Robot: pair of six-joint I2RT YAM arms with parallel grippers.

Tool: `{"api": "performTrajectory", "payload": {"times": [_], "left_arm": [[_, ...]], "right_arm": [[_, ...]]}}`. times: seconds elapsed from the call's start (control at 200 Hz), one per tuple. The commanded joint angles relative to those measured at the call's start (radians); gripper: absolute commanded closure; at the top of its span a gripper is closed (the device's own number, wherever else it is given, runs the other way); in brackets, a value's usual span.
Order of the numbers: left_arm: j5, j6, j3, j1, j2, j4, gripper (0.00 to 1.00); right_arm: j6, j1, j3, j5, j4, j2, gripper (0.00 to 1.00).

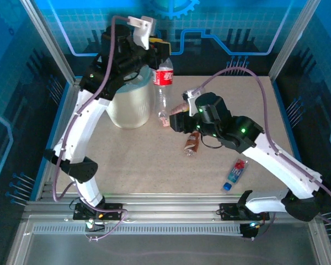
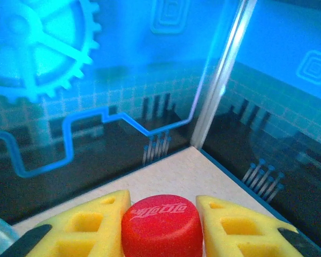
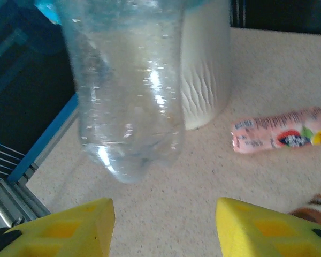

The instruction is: Put the plastic bottles in the bin

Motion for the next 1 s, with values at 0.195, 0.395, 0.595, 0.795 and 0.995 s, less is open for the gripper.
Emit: {"api": "performTrajectory", "payload": {"times": [0.195, 0.395, 0.595, 0.795, 0.995], "left_arm": [[-0.152, 0.099, -0.126, 0.124, -0.08, 0.342, 1.0], [-0.226, 0.11, -0.13, 0.229, -0.032, 0.484, 1.0], [-0.247, 0.106, -0.155, 0.326, 0.008, 0.569, 1.0], [-0.244, 0.099, -0.292, 0.405, 0.028, 0.681, 1.0], [-0.255, 0.094, -0.462, 0.444, 0.022, 0.775, 1.0]], "right_arm": [[-0.101, 0.088, 0.321, 0.072, 0.139, 0.23, 0.52], [-0.11, 0.121, 0.396, 0.092, 0.147, 0.308, 0.52], [-0.101, 0.132, 0.373, 0.116, 0.13, 0.3, 0.52], [-0.087, 0.136, 0.342, 0.125, 0.117, 0.286, 0.52], [-0.084, 0.142, 0.363, 0.089, 0.123, 0.342, 0.53]]}}
